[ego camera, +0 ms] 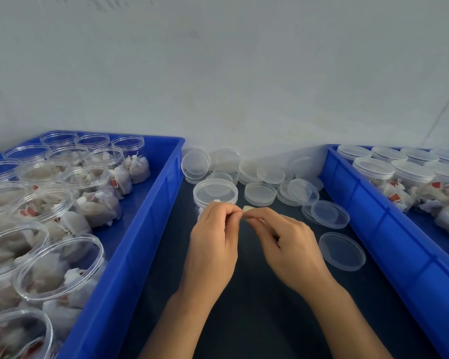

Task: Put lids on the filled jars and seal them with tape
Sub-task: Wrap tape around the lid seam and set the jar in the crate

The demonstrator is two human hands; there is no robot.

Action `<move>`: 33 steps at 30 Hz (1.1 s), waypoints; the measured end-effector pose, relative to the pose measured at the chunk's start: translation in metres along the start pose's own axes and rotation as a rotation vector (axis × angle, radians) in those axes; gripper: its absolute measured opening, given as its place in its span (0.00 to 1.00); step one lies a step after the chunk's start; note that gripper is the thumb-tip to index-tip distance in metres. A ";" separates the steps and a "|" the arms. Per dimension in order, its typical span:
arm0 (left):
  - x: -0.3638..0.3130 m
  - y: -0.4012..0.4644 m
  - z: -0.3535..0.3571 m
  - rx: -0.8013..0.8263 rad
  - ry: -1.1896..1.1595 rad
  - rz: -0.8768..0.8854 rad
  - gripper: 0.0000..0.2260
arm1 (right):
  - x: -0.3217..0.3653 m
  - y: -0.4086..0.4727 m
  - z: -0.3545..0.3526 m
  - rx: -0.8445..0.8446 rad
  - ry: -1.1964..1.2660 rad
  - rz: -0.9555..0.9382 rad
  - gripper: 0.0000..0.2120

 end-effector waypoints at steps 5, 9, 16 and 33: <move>-0.007 0.000 -0.003 -0.002 0.025 0.044 0.09 | -0.001 0.001 0.000 -0.002 0.011 0.037 0.09; -0.006 -0.001 -0.006 -0.047 0.078 0.094 0.07 | -0.005 0.001 0.000 -0.024 0.047 0.084 0.09; 0.012 -0.003 -0.033 -0.346 0.179 -0.035 0.22 | -0.012 -0.001 0.000 -0.063 0.133 0.153 0.05; 0.025 0.003 -0.003 0.053 0.152 -0.156 0.41 | -0.004 -0.001 -0.007 -0.082 -0.065 0.126 0.03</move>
Point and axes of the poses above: each hand's wrist, its own y-axis towards the middle knuckle, its own z-axis out of the palm, x = y × z, the point moved 8 cm from there along y, towards the middle knuckle, and after that the axes turned 9 degrees about x, right-handed, at the moved point
